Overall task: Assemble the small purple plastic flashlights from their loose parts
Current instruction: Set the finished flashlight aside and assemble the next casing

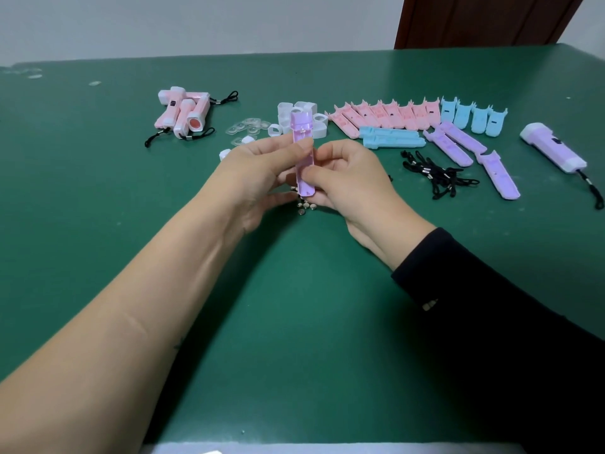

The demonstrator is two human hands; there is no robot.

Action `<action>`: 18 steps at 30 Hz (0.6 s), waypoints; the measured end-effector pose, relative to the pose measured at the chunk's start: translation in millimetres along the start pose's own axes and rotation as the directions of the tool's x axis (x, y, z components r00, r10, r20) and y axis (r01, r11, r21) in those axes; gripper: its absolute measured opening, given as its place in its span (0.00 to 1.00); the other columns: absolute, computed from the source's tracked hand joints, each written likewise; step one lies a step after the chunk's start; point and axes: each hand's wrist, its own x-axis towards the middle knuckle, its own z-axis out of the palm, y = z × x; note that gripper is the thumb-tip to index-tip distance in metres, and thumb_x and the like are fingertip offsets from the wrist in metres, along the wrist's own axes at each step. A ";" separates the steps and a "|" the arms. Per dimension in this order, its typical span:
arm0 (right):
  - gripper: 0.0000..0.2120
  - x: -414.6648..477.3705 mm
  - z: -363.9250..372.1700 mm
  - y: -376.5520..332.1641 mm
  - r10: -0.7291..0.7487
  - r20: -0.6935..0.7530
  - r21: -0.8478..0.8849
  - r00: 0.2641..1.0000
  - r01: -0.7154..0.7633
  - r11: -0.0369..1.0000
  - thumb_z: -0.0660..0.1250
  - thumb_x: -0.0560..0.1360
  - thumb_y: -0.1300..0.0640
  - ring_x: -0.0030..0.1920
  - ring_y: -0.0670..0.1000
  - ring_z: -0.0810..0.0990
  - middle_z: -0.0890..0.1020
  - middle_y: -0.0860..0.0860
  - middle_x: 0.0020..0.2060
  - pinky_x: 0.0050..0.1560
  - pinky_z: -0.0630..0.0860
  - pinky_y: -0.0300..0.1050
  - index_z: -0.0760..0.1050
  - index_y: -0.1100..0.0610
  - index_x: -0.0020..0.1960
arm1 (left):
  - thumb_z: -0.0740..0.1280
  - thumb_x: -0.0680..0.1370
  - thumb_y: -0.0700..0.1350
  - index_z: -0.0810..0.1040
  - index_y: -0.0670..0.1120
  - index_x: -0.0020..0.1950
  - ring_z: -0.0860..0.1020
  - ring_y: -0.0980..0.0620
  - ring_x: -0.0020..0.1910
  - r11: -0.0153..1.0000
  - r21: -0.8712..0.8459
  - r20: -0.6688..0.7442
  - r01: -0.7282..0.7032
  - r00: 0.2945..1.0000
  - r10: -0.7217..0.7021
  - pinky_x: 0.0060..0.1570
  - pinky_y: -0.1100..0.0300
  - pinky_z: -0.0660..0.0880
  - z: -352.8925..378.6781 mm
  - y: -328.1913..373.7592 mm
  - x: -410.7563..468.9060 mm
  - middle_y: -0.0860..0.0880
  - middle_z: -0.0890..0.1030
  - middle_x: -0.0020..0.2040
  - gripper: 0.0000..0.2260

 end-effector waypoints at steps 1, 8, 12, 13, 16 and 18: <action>0.11 -0.4 0.2 -0.4 0.001 0.005 0.011 1.000 -0.002 1.000 0.67 0.73 0.70 0.50 0.58 0.84 0.82 0.63 0.51 0.44 0.82 0.45 0.70 0.56 0.45 | 0.70 0.76 0.43 0.82 0.46 0.45 0.78 0.54 0.32 1.000 0.006 -0.017 -0.013 1.000 0.014 0.49 0.53 0.80 0.9 -0.9 0.0 0.50 0.83 0.37 0.02; 0.11 -3.2 -1.8 -2.2 0.035 0.051 0.084 0.998 -0.039 0.996 0.64 0.74 0.73 0.32 0.42 0.82 0.81 0.53 0.39 0.38 0.81 0.40 0.70 0.60 0.50 | 0.69 0.77 0.37 0.82 0.42 0.46 0.80 0.54 0.30 0.999 -0.005 -0.011 -0.042 0.999 0.042 0.36 0.61 0.80 -0.2 0.1 0.8 0.48 0.84 0.34 0.03; 0.09 -3.1 -1.6 -5.6 0.018 0.064 0.106 0.998 -0.024 0.994 0.65 0.74 0.71 0.37 0.45 0.84 0.84 0.55 0.41 0.38 0.81 0.38 0.72 0.60 0.50 | 0.71 0.76 0.45 0.82 0.44 0.44 0.78 0.54 0.30 0.995 0.058 0.013 -0.077 0.997 0.076 0.40 0.59 0.80 -5.4 3.2 1.0 0.49 0.81 0.33 0.05; 0.09 -2.9 -1.3 -5.8 0.011 0.058 0.092 0.998 -0.016 0.996 0.66 0.74 0.70 0.37 0.45 0.84 0.84 0.55 0.41 0.39 0.81 0.38 0.72 0.59 0.48 | 0.71 0.76 0.47 0.82 0.45 0.44 0.78 0.55 0.30 0.994 0.071 -0.002 -0.080 0.997 0.080 0.42 0.59 0.80 -5.6 2.8 1.3 0.50 0.81 0.33 0.06; 0.10 -2.7 -0.4 -5.0 -0.006 0.037 0.041 0.999 0.005 0.999 0.67 0.74 0.70 0.34 0.45 0.82 0.82 0.53 0.39 0.39 0.82 0.39 0.70 0.56 0.45 | 0.70 0.77 0.47 0.82 0.45 0.43 0.77 0.56 0.29 0.994 0.072 -0.053 -0.082 0.995 0.086 0.41 0.60 0.80 -3.4 1.4 1.3 0.51 0.80 0.31 0.07; 0.11 -3.1 0.3 -4.1 -0.014 0.037 0.029 0.999 0.013 0.999 0.67 0.74 0.70 0.35 0.45 0.82 0.81 0.54 0.40 0.39 0.81 0.40 0.70 0.56 0.44 | 0.70 0.77 0.47 0.81 0.45 0.43 0.76 0.56 0.28 0.993 0.078 -0.073 -0.090 0.993 0.096 0.38 0.63 0.79 -1.8 0.8 1.0 0.52 0.80 0.30 0.07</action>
